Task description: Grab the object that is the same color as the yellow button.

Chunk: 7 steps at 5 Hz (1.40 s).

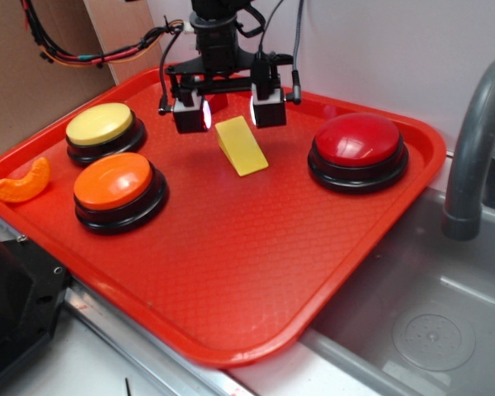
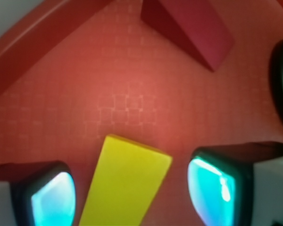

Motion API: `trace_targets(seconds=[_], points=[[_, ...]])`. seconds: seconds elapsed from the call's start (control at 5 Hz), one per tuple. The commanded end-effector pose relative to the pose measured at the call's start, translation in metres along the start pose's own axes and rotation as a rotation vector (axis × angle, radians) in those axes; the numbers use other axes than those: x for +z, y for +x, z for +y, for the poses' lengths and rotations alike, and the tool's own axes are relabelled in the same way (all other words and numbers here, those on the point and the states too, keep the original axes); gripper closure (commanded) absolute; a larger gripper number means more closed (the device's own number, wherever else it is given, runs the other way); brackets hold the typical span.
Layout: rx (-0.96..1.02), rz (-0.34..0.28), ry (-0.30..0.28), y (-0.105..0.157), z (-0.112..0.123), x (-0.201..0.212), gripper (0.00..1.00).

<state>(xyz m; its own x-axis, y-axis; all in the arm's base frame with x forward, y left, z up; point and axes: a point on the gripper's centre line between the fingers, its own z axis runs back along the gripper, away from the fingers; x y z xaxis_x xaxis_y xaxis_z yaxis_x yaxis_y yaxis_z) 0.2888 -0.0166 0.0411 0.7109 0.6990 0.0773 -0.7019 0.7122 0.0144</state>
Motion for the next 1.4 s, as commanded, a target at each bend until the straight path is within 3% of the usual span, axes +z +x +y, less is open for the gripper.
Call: trace_targets(seconds=[0.0,0.2,0.4,0.6,0.8,1.0,1.2], points=[[0.018,0.044,0.035,-0.001,0.007,-0.019,0.13],[-0.031,0.038,0.046,-0.011,0.004,-0.016,1.0],[-0.24,0.012,-0.045,-0.012,0.004,0.017,1.0],[-0.46,-0.086,-0.165,-0.022,0.01,0.067,1.0],[-0.702,-0.107,-0.268,-0.035,0.012,0.117,1.0],[-0.845,-0.094,-0.232,-0.046,0.013,0.16,1.0],[-0.874,-0.084,-0.222,-0.051,0.01,0.171,1.0]])
